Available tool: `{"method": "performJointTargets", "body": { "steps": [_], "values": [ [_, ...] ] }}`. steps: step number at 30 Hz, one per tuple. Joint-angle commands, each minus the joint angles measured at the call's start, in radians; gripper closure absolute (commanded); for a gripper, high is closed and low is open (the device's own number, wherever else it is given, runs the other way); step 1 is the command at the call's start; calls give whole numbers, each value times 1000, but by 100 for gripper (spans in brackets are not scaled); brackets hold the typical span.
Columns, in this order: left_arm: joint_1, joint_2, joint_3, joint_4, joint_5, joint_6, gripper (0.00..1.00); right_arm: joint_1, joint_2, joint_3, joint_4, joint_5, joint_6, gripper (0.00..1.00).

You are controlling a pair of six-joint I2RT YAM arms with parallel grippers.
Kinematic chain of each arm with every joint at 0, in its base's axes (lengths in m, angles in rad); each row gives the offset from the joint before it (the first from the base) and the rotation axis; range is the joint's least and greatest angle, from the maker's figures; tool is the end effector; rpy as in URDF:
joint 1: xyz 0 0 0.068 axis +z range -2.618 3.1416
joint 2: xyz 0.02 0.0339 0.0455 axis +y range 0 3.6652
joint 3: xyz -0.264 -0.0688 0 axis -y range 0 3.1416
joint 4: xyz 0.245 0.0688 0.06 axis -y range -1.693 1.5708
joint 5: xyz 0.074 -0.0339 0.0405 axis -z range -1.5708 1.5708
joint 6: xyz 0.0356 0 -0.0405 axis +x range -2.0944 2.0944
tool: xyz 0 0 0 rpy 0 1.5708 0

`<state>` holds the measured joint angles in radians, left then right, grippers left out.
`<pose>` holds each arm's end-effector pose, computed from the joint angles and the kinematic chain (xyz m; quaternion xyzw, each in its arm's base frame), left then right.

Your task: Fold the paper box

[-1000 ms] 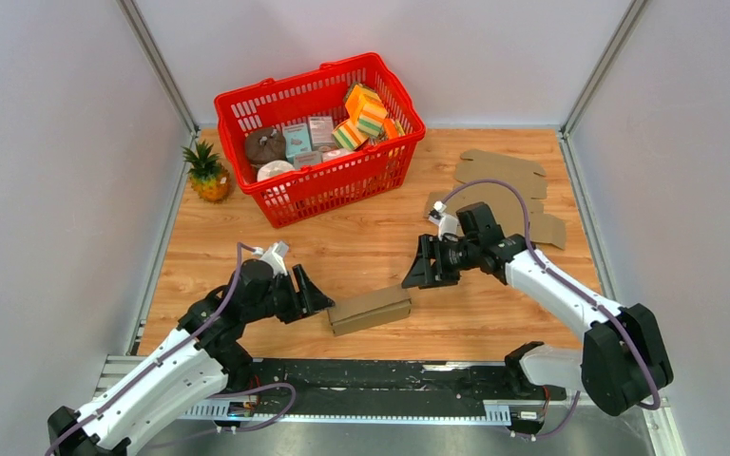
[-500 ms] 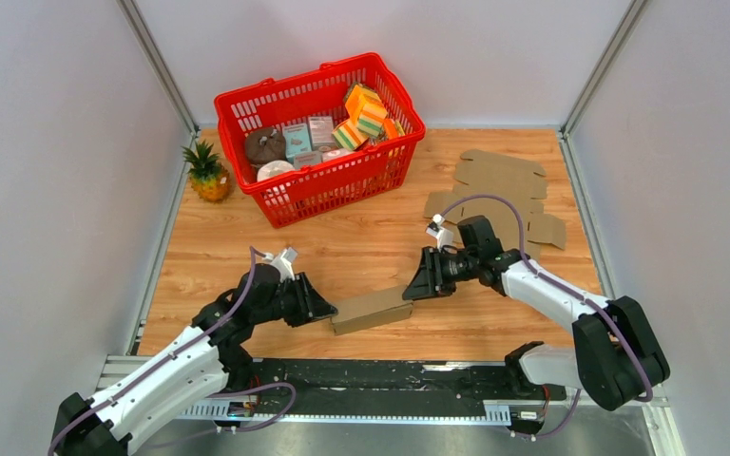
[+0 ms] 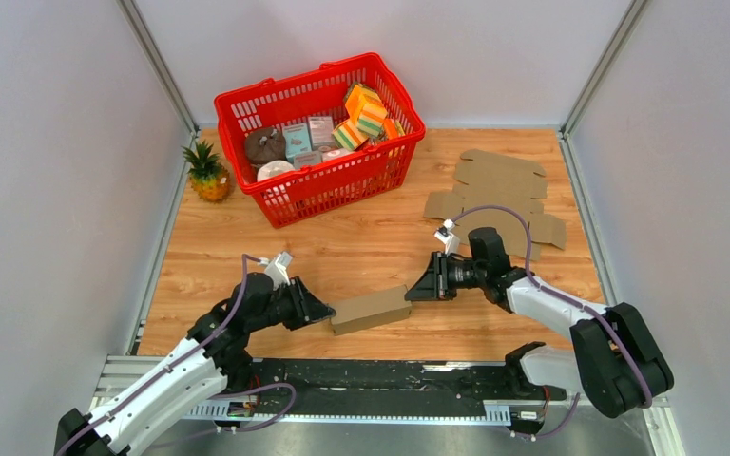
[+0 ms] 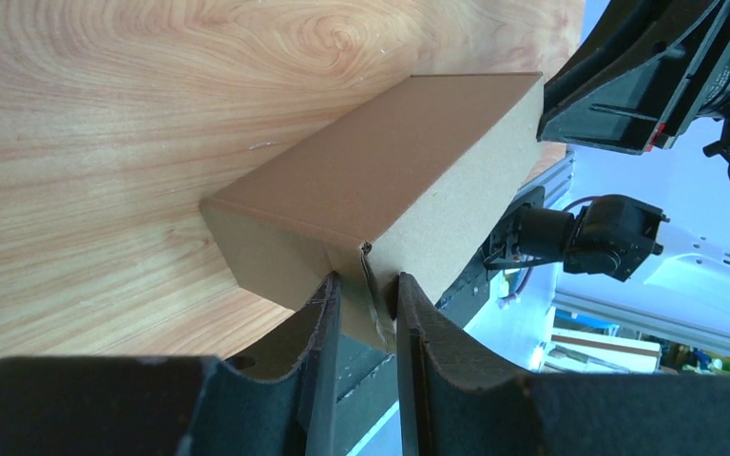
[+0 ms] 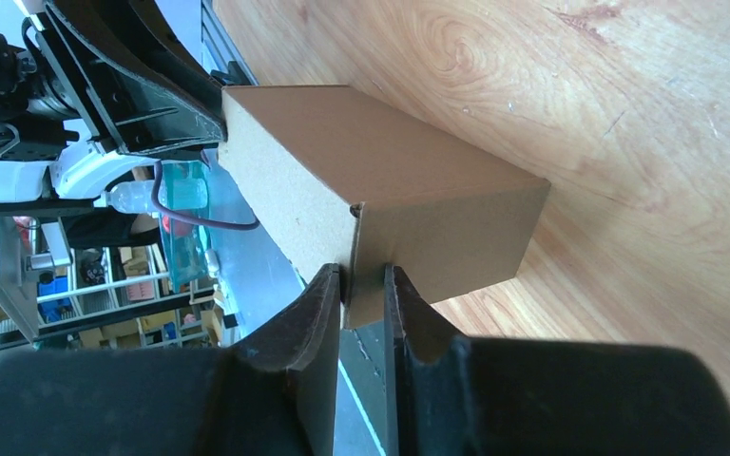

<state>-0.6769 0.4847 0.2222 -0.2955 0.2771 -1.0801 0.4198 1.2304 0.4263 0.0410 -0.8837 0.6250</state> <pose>0.0956 -0.0893 0.1736 -0.1078 0.8620 -0.4469 0.2137 0.1850 0.1127 0.1608 -0.0820 0.8441 0.5180 0.1116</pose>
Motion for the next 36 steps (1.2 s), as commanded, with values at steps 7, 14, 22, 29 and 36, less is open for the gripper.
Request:
{"method": "performJointTargets", "body": {
  "steps": [7,14,22,29,36],
  "values": [
    [0,193,118,-7,-113,139,78,70,26,74,115,153,-47,100],
    [102,474,371,42,-173,295,81,70,204,301,163,183,-99,100],
    [102,450,330,16,-217,372,84,92,208,245,138,301,-186,99],
    [96,61,131,-207,-203,318,60,131,49,0,209,296,-76,49],
    [99,-189,412,-517,-270,422,30,129,-11,159,-95,364,-156,15]
  ]
}}
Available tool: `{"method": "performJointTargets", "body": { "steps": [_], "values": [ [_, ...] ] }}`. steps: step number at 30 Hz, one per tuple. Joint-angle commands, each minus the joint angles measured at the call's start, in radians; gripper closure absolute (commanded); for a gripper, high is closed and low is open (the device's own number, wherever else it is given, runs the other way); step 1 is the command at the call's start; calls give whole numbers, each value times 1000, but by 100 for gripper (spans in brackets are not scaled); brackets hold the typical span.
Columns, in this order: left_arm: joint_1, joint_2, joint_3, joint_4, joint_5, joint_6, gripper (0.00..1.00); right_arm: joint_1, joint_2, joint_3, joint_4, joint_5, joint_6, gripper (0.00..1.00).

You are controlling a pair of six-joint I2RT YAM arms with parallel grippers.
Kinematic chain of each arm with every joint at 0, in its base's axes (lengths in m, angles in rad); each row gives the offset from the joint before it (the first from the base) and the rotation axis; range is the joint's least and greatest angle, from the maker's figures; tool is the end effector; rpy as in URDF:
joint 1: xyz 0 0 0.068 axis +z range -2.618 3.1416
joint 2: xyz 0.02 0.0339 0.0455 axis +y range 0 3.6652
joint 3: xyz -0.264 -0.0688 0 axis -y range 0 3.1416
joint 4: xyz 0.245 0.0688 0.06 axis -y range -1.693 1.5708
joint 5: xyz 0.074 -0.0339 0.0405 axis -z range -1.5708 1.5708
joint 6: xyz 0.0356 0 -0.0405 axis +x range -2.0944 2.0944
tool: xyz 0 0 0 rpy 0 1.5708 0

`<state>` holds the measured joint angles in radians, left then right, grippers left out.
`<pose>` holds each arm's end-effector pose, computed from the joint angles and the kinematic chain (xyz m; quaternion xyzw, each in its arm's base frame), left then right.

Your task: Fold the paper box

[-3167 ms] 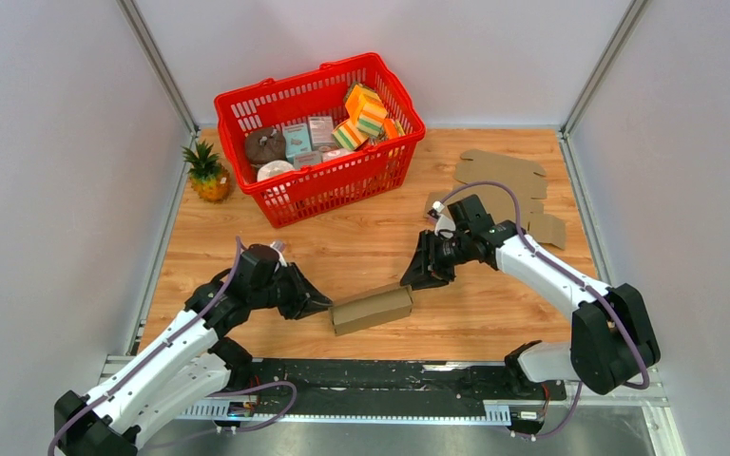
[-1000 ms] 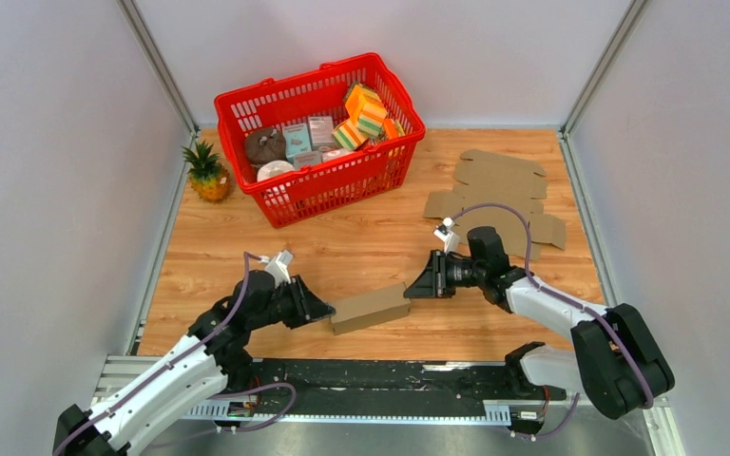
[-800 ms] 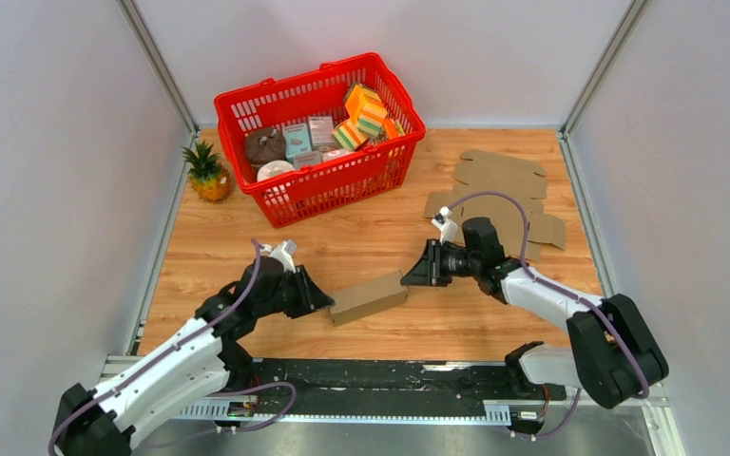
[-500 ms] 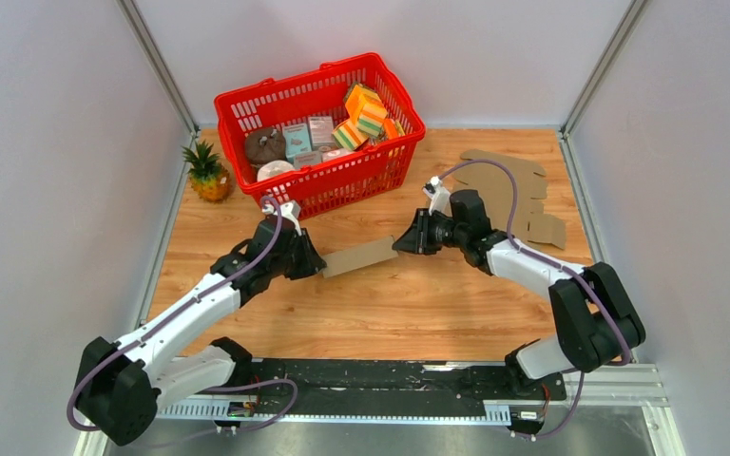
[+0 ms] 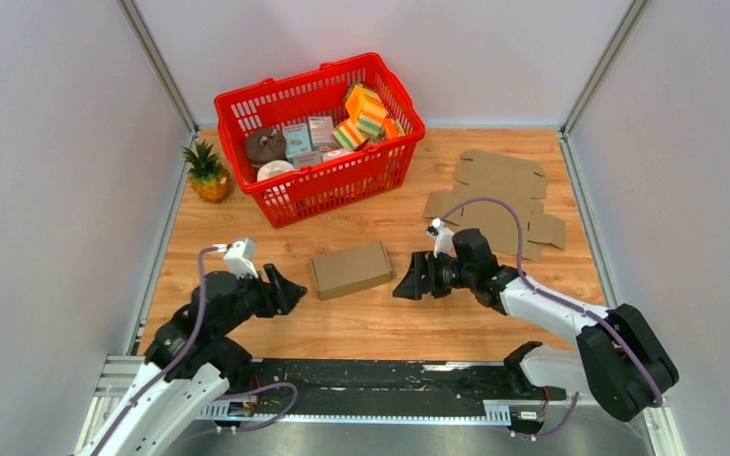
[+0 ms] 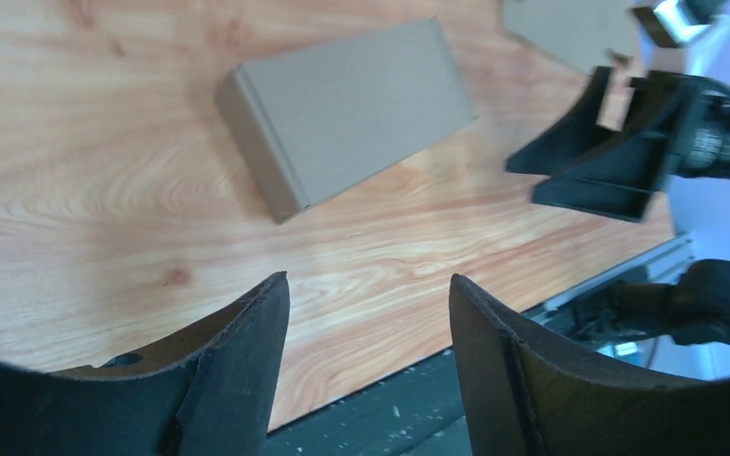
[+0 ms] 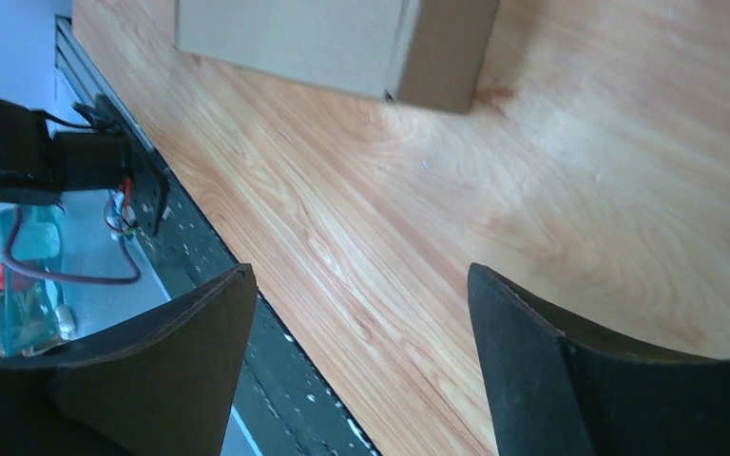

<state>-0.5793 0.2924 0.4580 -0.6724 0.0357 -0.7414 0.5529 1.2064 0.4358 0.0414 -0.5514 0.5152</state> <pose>0.0786 -0.0529 0.2360 -0.0607 0.8596 -0.3232 0.3911 0.1785 0.1321 0.1630 -0.1277 0.8760 0.4140 0.2118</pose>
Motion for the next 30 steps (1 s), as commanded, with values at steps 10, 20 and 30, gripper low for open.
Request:
{"method": "performJointTargets", "body": {
  "steps": [10,20,30],
  "values": [
    [1,156,162,54,138,22,46,62,416,431,-26,212,13,36],
    [-1,60,326,-259,20,145,44,261,594,480,181,323,299,60],
    [-1,11,410,-297,36,166,44,585,855,719,264,550,779,58]
  ]
}}
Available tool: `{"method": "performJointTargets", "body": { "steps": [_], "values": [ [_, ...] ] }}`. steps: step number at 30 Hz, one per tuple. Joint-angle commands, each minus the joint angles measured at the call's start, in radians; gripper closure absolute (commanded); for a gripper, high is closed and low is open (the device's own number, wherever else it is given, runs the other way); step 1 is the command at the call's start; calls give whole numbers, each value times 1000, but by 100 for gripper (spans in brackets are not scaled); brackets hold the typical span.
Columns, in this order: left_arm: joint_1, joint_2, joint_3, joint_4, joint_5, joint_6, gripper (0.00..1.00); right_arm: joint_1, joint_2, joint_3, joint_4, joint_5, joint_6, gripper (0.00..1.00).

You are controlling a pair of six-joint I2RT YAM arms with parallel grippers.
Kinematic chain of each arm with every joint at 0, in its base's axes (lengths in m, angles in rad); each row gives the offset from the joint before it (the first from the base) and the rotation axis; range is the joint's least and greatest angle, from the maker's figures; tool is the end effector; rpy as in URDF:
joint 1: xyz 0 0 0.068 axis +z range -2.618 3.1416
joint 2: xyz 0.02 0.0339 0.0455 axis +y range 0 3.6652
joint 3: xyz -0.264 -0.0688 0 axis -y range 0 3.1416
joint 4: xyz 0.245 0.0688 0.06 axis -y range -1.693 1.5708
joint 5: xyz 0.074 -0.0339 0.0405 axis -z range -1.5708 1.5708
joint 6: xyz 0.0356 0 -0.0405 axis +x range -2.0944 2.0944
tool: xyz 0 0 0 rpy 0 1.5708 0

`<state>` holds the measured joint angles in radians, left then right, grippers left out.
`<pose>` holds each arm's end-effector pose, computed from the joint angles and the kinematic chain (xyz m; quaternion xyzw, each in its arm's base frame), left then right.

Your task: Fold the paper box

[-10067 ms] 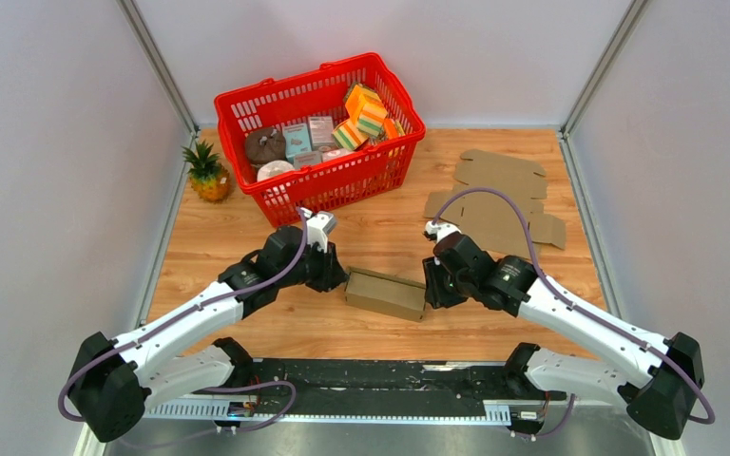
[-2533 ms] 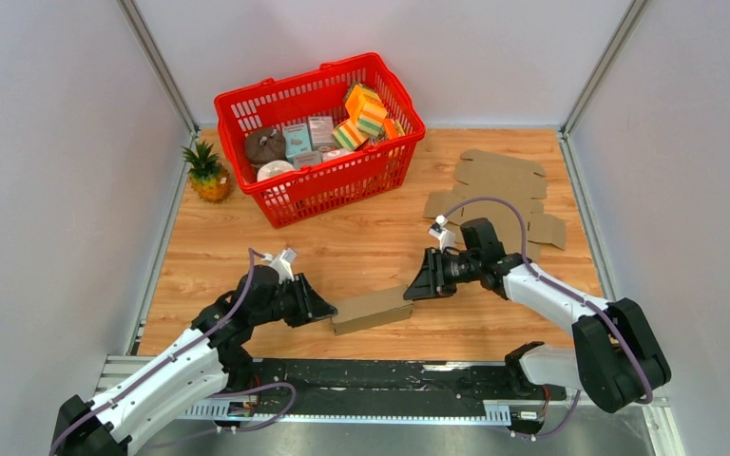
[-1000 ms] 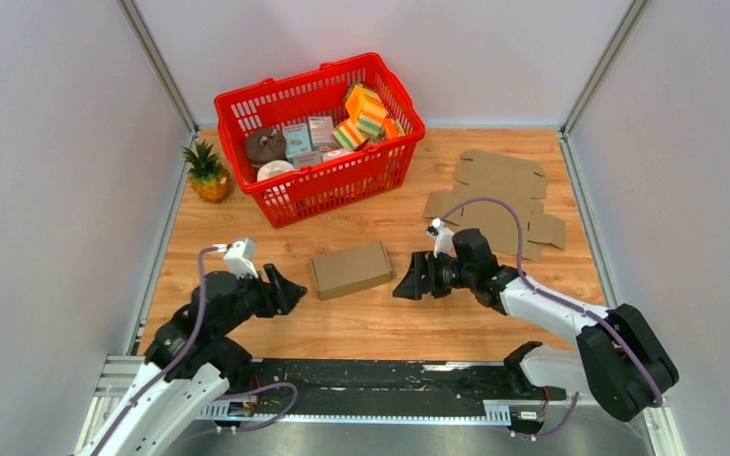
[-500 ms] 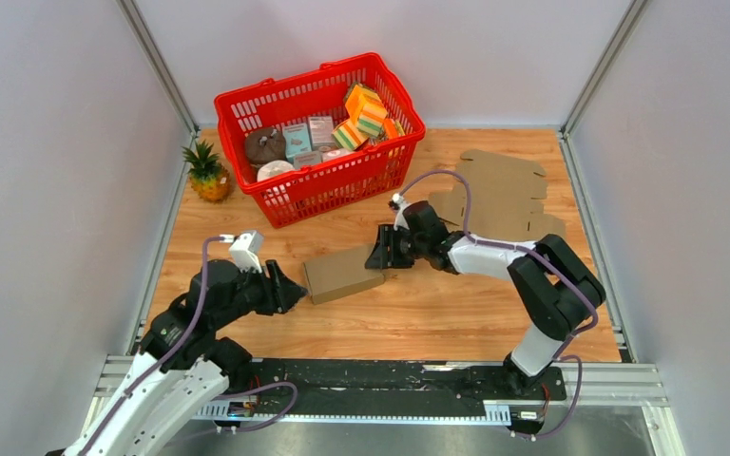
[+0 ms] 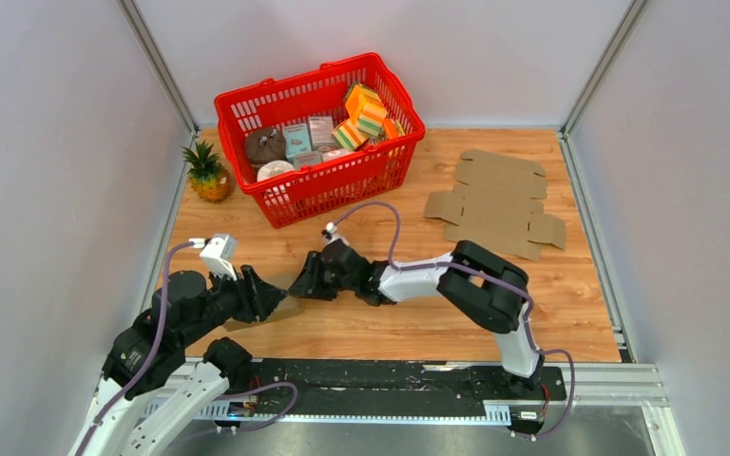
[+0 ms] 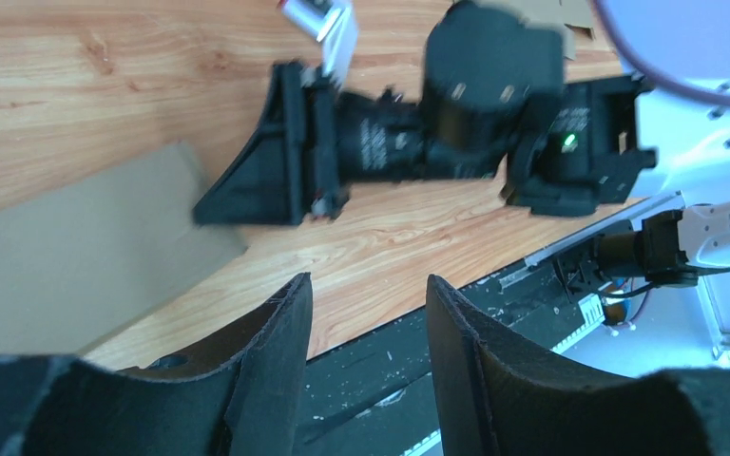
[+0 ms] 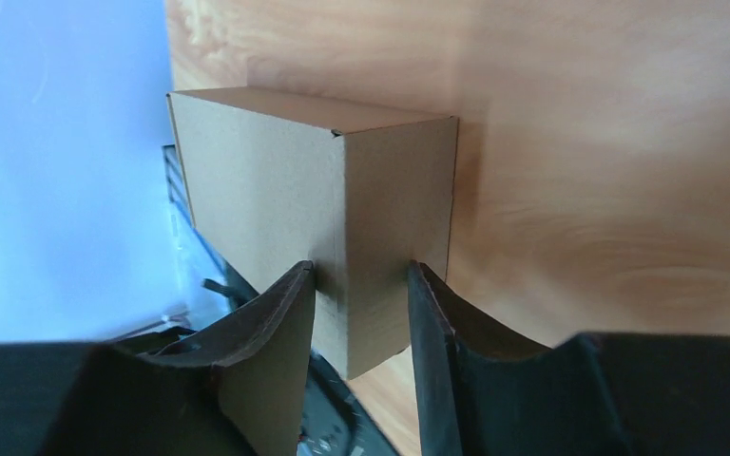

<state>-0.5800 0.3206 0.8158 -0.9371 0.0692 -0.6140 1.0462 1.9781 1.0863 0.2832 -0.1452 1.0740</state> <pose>0.0451 -0.0325 0.3191 0.0041 0.8446 -0.3247 0.4257 0.2033 0.3616 0.1405 -0.0213 0.8845 0.4341 0.1695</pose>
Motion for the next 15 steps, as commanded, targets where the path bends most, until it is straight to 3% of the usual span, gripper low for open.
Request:
{"method": "performJointTargets", "body": {
  "steps": [1,7,11,14,15],
  "values": [
    [0,-21,55,-35,7,40,44,103,97,110,17,180,269,58],
    [0,-54,59,-46,30,46,44,166,197,263,48,239,372,58],
    [0,-60,62,-35,44,43,43,178,176,236,94,254,371,55],
    [-1,-46,69,-5,55,43,42,173,83,145,145,263,264,45],
    [0,-34,66,10,60,42,41,166,47,111,143,265,166,36]
  ]
}}
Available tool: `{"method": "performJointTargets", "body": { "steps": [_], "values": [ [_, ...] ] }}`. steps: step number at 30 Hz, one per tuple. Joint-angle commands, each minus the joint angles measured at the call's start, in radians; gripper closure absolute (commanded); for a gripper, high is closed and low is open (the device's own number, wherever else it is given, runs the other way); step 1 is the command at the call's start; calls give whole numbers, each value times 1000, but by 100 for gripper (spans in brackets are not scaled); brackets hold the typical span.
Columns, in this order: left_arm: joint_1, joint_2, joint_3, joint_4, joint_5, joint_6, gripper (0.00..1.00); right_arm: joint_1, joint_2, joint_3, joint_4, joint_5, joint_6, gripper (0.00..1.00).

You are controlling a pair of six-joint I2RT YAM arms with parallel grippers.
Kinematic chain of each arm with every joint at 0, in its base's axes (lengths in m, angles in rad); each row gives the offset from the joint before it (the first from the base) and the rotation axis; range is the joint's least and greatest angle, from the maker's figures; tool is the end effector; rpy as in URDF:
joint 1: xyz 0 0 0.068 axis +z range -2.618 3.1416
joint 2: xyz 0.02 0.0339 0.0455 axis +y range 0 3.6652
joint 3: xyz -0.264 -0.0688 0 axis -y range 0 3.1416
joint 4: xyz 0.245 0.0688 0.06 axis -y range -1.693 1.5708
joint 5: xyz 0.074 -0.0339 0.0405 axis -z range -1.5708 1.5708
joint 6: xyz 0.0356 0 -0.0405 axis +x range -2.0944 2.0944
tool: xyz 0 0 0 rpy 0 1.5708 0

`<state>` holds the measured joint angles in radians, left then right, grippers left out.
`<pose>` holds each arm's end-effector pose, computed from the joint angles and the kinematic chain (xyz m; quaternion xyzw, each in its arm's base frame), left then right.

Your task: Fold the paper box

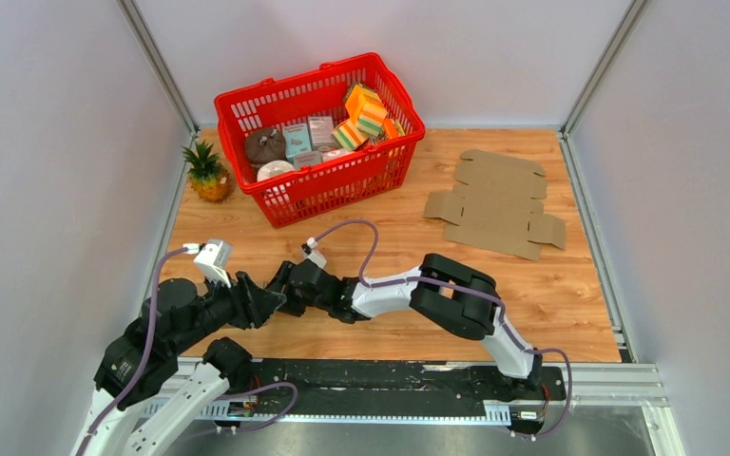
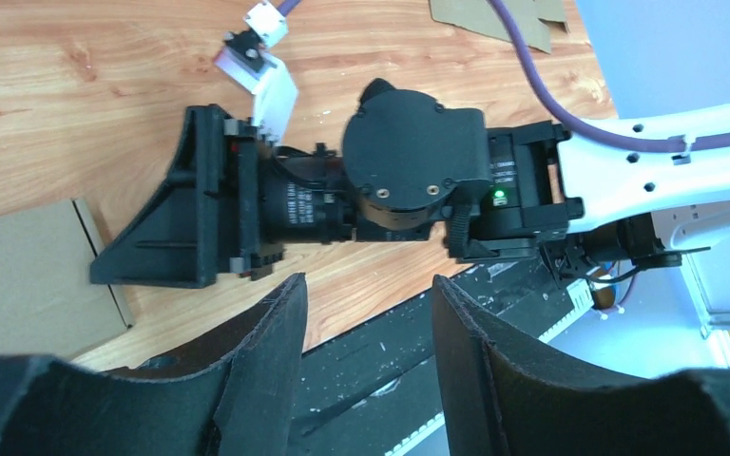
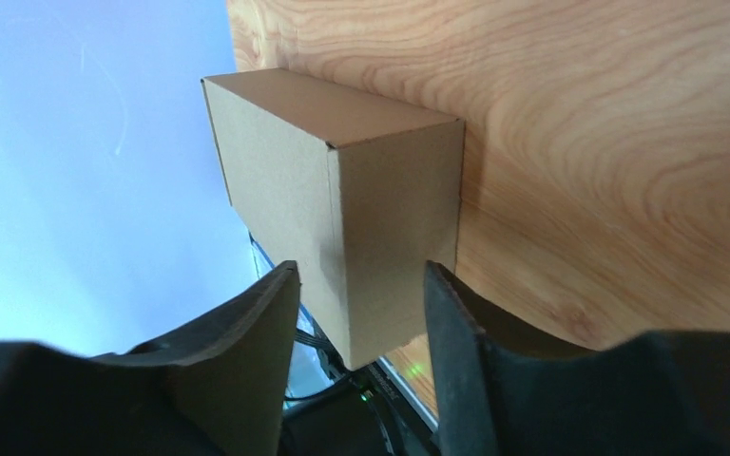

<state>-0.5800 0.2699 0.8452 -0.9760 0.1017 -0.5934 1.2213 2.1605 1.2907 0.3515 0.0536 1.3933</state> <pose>0.0308 -0.0245 0.3249 0.0225 0.8328 -0.3406 0.4358 0.1613 0.4370 0.1301 0.0877 0.8600 0.4787 0.1531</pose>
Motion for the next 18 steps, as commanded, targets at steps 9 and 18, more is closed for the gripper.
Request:
{"method": "performJointTargets", "body": {
  "steps": [9,18],
  "values": [
    [0,342,-61,462,207,-2,36,-384,-843,-535,-496,225,-642,0],
    [-73,646,-44,660,225,-9,41,-1229,-1077,-642,-616,79,-732,0]
  ]
}}
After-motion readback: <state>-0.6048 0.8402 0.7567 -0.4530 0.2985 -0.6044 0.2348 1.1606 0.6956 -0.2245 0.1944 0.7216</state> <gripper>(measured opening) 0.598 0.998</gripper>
